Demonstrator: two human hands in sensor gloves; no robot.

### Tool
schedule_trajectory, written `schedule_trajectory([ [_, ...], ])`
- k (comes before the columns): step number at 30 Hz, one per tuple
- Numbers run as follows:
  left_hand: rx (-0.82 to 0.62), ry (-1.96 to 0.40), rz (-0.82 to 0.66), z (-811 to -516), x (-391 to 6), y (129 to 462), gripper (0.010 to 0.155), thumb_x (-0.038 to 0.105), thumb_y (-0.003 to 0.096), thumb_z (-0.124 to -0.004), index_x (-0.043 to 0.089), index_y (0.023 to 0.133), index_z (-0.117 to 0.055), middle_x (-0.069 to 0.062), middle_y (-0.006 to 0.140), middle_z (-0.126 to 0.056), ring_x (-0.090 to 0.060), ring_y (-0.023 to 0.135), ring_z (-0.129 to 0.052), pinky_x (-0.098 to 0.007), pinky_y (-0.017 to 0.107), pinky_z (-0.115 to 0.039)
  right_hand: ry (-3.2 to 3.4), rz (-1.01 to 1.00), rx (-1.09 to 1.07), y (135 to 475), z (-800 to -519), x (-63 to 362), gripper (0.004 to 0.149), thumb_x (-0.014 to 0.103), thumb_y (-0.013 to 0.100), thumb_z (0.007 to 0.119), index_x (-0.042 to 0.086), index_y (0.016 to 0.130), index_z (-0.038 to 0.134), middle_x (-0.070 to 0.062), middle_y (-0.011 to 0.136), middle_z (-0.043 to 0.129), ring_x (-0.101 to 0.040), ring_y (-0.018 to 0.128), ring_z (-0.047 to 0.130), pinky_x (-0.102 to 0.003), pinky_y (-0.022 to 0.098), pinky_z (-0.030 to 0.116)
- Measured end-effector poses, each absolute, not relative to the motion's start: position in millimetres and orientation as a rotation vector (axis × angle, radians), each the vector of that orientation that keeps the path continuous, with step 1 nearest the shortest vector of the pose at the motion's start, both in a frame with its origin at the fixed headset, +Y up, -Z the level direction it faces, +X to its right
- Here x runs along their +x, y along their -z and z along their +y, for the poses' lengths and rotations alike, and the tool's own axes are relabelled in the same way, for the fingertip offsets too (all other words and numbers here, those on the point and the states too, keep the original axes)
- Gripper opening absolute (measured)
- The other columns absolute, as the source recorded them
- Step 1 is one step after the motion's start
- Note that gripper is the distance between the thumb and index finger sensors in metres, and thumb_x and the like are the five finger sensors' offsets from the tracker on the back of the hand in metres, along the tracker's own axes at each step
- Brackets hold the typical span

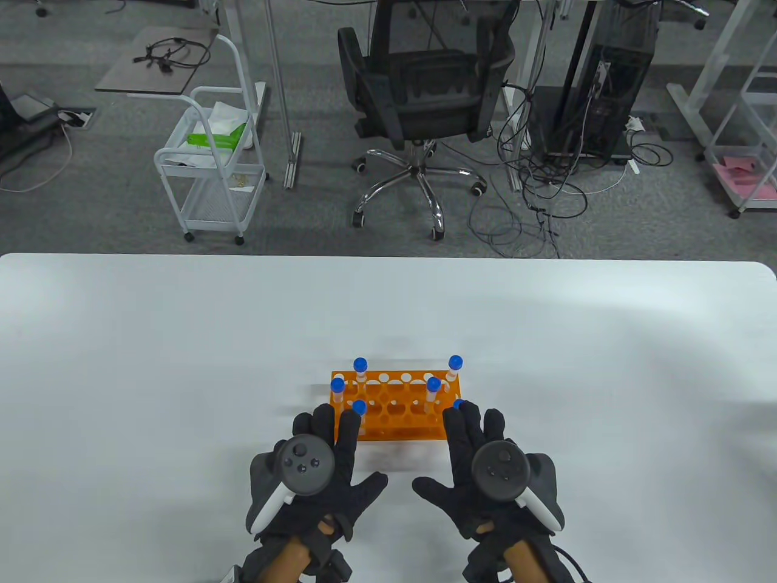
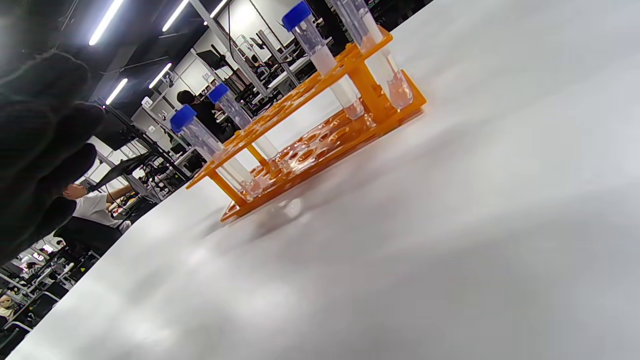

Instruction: Insert test tubes into test tube rack (6 test tubes)

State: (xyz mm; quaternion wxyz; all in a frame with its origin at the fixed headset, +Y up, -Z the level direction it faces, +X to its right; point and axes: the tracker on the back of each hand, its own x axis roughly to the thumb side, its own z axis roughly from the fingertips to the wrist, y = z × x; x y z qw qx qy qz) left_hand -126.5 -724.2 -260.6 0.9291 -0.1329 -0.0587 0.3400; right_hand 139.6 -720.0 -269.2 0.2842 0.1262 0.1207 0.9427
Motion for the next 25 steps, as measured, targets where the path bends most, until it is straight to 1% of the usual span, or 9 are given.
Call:
schedule_trajectory([
  [5,-0.301,-0.682,-0.12,-729.4,-127.6,262.6,0.087,0.066,0.0426,-0.07,0.047,0.096,-0.003,0.002,0.108,0.014,-0.029,0.098,0.018,-0.066,0.065,0.005,-2.539,0.332,0.336,268.7,-721.4,137.8,0.1,0.084,0.033,0.056,0.04,0.098,-0.005,0.001,0.112,-0.009,-0.041,0.097,-0.015,-0.073,0.063,0.012],
  [25,-0.314,-0.683,-0.112,-731.1,-127.2,263.5,0.086,0.066,0.0429,-0.069,0.047,0.097,-0.005,0.001,0.108,0.014,-0.029,0.098,0.017,-0.066,0.065,0.005,-2.547,0.374,0.344,268.8,-724.0,134.8,0.099,0.085,0.033,0.053,0.04,0.098,-0.006,0.001,0.112,-0.008,-0.041,0.098,-0.015,-0.073,0.063,0.012],
])
